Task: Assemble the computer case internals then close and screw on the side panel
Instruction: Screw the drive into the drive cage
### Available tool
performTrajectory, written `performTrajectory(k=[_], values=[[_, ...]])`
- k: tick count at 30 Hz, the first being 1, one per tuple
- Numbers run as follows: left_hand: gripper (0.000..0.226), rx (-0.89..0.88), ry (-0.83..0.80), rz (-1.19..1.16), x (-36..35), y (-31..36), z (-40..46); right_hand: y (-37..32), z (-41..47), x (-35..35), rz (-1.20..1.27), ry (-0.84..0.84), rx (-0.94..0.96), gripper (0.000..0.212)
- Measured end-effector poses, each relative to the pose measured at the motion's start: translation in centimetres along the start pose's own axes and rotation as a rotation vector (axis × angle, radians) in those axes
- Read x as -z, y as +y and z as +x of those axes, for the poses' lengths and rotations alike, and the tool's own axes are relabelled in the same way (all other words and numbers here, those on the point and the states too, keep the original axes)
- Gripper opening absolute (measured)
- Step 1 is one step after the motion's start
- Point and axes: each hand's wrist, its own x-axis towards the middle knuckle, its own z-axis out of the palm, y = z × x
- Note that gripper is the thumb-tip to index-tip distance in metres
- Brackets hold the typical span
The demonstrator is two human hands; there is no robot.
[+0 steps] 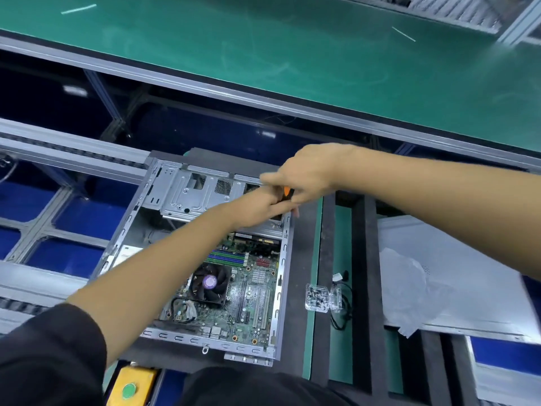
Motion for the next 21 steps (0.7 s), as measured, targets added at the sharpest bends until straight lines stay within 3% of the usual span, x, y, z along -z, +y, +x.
performTrajectory(k=[1,3,5,8,11,14,16,19,21], values=[[0.035,0.009,-0.039,0.001,0.4,0.2,0.0,0.3,0.0,0.0,-0.061,-0.013,0.046,0.03],[0.031,0.047,-0.01,0.103,0.5,0.2,0.1,0.2,0.1,-0.4,0.055,0.006,-0.005,0.021],[0.032,0.093,0.187,0.322,-0.3,0.1,0.0,-0.1,0.3,-1.1,0.291,0.028,-0.219,0.01],[0.045,0.183,0.407,0.567,-2.4,0.8,0.3,-0.5,0.6,-1.5,0.389,-0.027,-0.488,0.023],[0.037,0.101,0.388,0.318,-3.5,-0.6,0.8,-0.4,0.3,-1.0,0.388,-0.057,-0.362,0.024],[0.019,-0.044,0.071,-0.103,-1.4,-1.4,0.4,0.7,-0.3,-0.6,0.005,-0.009,0.009,0.031],[0.02,-0.04,-0.058,-0.204,-0.2,-1.2,0.4,0.9,-0.3,-0.3,-0.08,-0.014,0.096,0.021],[0.037,0.06,0.106,0.134,-0.7,-1.1,0.7,0.3,0.0,-1.0,0.255,0.015,-0.154,0.01],[0.035,0.107,0.252,0.326,-1.8,-1.1,0.5,-0.4,0.5,-1.9,0.342,0.011,-0.359,0.01]])
